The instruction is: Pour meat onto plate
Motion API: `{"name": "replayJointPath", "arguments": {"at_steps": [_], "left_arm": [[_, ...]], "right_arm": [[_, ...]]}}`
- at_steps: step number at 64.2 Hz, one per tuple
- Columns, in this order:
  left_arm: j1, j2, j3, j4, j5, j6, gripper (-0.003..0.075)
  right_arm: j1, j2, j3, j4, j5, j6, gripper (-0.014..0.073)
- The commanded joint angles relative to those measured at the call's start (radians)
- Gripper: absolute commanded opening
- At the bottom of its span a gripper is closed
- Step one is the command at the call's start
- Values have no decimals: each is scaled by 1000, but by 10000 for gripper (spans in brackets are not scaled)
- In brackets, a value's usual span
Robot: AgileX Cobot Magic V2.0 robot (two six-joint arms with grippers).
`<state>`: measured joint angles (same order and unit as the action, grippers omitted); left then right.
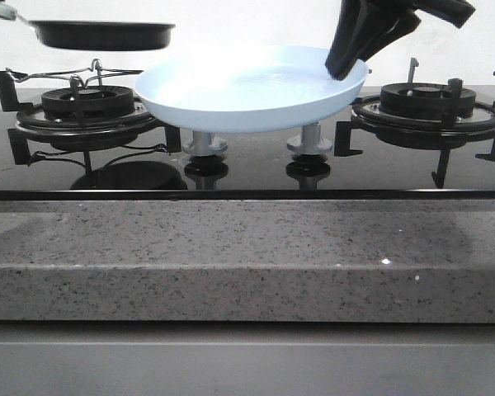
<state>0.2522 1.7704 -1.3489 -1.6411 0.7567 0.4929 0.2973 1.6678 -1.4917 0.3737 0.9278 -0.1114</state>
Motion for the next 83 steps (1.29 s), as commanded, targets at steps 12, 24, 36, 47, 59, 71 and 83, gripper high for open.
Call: {"name": "replayJointPath", "arguments": {"at_steps": [12,24,36,47,59,71,83], "left_arm": [[-32,-157,-31,-21,83,81,-20],[-116,-220,-31,61,72,122,-20],[-191,-267,-31,86,57,176,-20],[-275,-350,-31,265,-52,192,-20],[-424,-443,-31,515,-216,194,-20],[-594,-521,-31,763,-357,194,-20],[-750,-544,-31,1011,-456,194,-20]], "right_arm": [[-1,-49,-27,34,-41,-5,-62],[-1,-49,-27,34,-41,-5,-62],[-1,-49,-27,34,-41,-5,-62],[-1,-49,-27,34,-41,-5,-62],[-1,-49,-27,34,-41,-5,-62],[-1,-49,-27,34,-41,-5,-62],[-1,-49,-27,34,-41,-5,-62]]}}
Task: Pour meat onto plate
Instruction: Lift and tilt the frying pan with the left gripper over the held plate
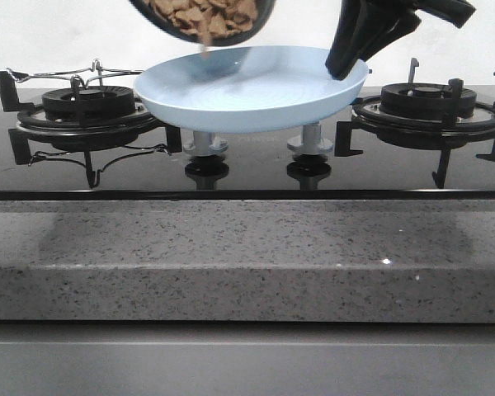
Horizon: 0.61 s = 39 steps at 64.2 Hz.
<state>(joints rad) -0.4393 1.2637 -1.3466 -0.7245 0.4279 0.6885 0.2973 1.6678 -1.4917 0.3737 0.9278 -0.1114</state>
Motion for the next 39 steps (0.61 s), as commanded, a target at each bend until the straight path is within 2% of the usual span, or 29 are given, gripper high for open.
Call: {"name": "replayJointPath", "arguments": {"at_steps": [1,17,39], "left_arm": [[-74,-38,-33,115,-132,-1,-20],[-191,-38,-33,346,-171,-1,-20],[-209,-38,-33,378,-190,-1,-20]], "right_arm": [[-1,-49,-27,34,-41,-5,-62],[-1,-49,-27,34,-41,-5,-62],[-1,-49,-27,34,-41,-5,-62]]}}
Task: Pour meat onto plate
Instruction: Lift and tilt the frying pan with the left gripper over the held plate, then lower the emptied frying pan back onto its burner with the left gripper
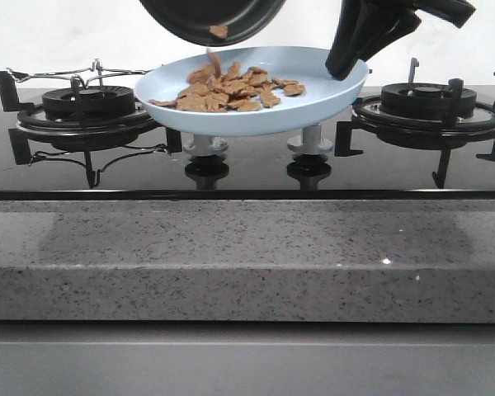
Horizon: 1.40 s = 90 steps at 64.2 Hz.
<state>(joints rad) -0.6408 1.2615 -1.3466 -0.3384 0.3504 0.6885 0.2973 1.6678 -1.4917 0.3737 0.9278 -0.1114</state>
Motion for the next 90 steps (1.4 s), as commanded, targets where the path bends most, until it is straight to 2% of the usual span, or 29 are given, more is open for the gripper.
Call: {"name": "replayJointPath", "arguments": {"at_steps": [1,13,20,29,32,40,44,50,60,90], "left_arm": [[-8,-35,-33,-8,-112,-1,-20],[42,-35,-33,-75,-114,-75,-20],[153,-35,-33,-305,-97,-83,-20],[371,-31,-27,-626,-1,-58,-20],[442,-17,-27,-736,75,-13,-20],[667,54,-1,-1165,331,145,-19],[766,100,22,-1339,447,152,-20],[872,190,60,-1527,508,140,-20],[939,299,64,-1527,503,77,-20],[953,489,57,-1527,468,31,-20]], "right_arm": [[-1,-49,-27,34,-41,-5,-62],[-1,-49,-27,34,-41,-5,-62],[-1,-49,-27,34,-41,-5,-62],[-1,-49,-27,34,-41,-5,-62],[-1,-49,-27,34,-41,-5,-62],[-1,-49,-27,34,-41,-5,-62],[-1,-49,-27,34,-41,-5,-62],[-1,-49,-27,34,-41,-5,-62],[-1,-49,-27,34,-41,-5,-62],[-1,-49,-27,34,-41,-5,-62]]}}
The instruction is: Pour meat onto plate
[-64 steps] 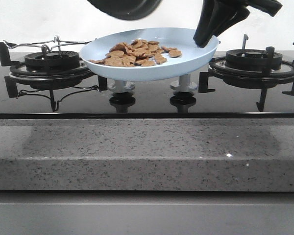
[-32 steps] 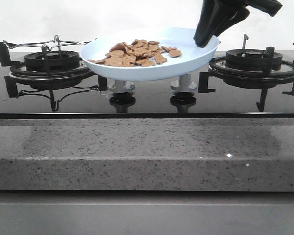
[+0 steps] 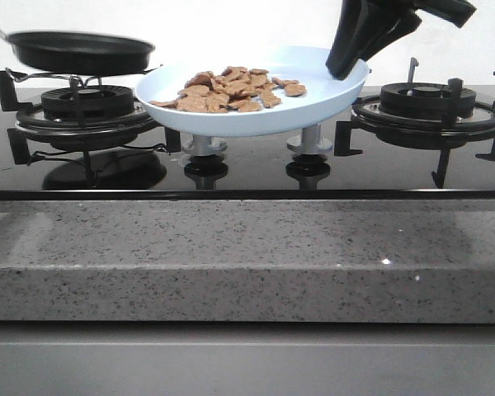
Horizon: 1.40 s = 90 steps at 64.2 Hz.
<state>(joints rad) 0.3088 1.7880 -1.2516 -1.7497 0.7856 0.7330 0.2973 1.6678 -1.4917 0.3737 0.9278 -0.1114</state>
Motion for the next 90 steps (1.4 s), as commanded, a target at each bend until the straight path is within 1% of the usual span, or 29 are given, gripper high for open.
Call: {"name": "replayJointPath", "arguments": {"at_steps": [1,14,19,25,28,32,33,40,45,55,63,68,72,80,84,85,86,90], "left_arm": [[4,-35,-38,-115,30,-13,-20],[4,-12,-38,-115,30,-13,-20],[4,-12,-38,-115,35,-13,0],[4,-12,-38,-115,80,-7,125],[4,-12,-38,-115,101,-3,234],[4,-12,-38,-114,121,-2,340],[4,-12,-38,-114,126,-2,386],[4,-13,-38,-102,150,-2,573],[4,-18,-38,-66,164,-2,615],[4,-40,-38,54,205,-6,597],[1,-81,-38,201,227,-44,593],[1,-108,-38,263,248,-62,561],[1,-129,-38,286,278,-66,521],[1,-164,-38,298,347,-66,379],[1,-179,-38,300,379,-66,272],[1,-179,-38,300,382,-66,259],[1,-183,-38,300,388,-66,219],[1,-197,-38,304,412,-66,110]], "right_arm": [[-1,-49,-27,34,-41,-5,-62],[-1,-49,-27,34,-41,-5,-62],[-1,-49,-27,34,-41,-5,-62],[-1,-49,-27,34,-41,-5,-62],[-1,-49,-27,34,-41,-5,-62],[-1,-49,-27,34,-41,-5,-62],[-1,-49,-27,34,-41,-5,-62],[-1,-49,-27,34,-41,-5,-62],[-1,-49,-27,34,-41,-5,-62],[-1,-49,-27,34,-41,-5,-62],[-1,-49,-27,34,-41,-5,-62],[-1,-49,-27,34,-41,-5,-62],[-1,-49,-27,34,-41,-5,-62],[-1,-49,-27,34,-41,-5,-62],[-1,-49,-27,34,-41,-5,-62],[-1,-49,-27,34,-41,-5,-62],[-1,-49,-27,34,-41,-5,-62],[-1,-49,-27,34,-41,-5,-62]]}}
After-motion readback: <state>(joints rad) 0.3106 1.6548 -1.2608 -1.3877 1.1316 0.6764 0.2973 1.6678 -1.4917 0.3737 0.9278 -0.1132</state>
